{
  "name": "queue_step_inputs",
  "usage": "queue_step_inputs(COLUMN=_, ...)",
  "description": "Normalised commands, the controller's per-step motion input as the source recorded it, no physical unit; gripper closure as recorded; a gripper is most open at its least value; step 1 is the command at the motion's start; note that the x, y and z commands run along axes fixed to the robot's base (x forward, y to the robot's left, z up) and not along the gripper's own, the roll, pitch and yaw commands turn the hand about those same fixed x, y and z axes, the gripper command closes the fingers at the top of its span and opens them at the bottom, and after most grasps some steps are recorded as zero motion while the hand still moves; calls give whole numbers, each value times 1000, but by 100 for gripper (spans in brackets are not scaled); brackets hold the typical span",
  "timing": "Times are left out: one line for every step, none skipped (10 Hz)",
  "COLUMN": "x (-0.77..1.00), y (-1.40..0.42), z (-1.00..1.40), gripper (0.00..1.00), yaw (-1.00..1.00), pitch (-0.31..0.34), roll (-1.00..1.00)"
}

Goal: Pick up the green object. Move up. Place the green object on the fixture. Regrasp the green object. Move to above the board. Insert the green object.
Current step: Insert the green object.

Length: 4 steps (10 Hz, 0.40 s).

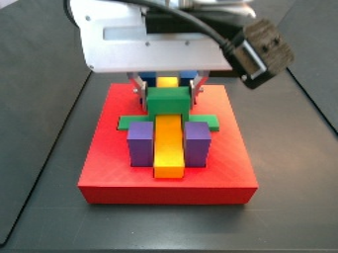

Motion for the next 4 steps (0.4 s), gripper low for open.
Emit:
queue_step_inputs(x=254, y=-163, z=-560, gripper=100, yaw=0, pitch=-43, roll=193)
queue_step_inputs(x=3, y=-46, z=-66, gripper=100, yaw=0, pitch=0, roll=47)
queue_step_inputs(x=0, y=0, z=0, gripper=100, yaw=0, pitch=-14, roll=0)
queue_step_inputs(x=0, y=0, z=0, gripper=100, yaw=0, pitch=0, roll=0)
